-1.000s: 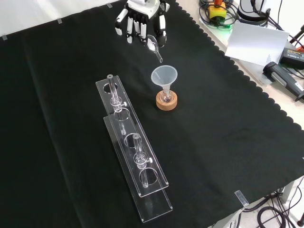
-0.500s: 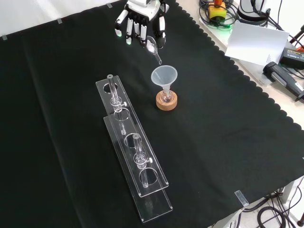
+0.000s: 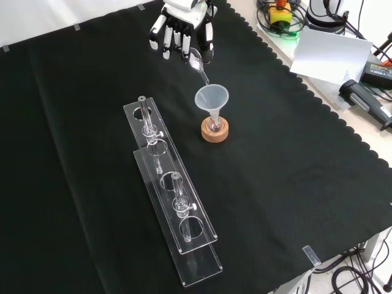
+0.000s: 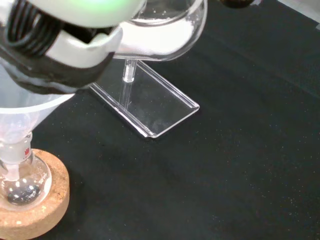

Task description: Pour all the NaCl from the weighing funnel into the round-bottom flask.

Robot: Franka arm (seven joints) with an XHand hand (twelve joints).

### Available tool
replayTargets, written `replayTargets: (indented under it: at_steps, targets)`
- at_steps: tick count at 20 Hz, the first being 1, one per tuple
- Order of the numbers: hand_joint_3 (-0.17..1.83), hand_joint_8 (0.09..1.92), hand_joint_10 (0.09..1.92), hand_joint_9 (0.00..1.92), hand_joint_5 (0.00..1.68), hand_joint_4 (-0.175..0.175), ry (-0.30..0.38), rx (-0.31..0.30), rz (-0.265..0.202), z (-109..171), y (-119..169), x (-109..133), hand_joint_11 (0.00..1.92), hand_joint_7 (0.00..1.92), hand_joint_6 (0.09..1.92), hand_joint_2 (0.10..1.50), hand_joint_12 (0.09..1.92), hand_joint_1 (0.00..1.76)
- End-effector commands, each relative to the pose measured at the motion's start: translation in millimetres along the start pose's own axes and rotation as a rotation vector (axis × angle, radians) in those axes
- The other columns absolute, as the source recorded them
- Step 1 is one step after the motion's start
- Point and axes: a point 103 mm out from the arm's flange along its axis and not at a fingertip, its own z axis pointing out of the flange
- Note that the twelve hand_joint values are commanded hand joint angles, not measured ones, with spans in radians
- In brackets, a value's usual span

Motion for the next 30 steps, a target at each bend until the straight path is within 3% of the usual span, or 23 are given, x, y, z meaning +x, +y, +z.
replayTargets:
  at_steps: [1,30]
  targets:
    - [0.74,0.09,0.13,1.23,1.56,0.175,-0.027,0.013,-0.015,-1,1,1,0.00,1.77,0.14,0.53,1.60,1.16]
    - [0.75,0.09,0.12,1.24,1.56,0.175,-0.249,-0.002,-0.199,-17,18,3,0.00,1.77,0.15,0.53,1.59,1.16]
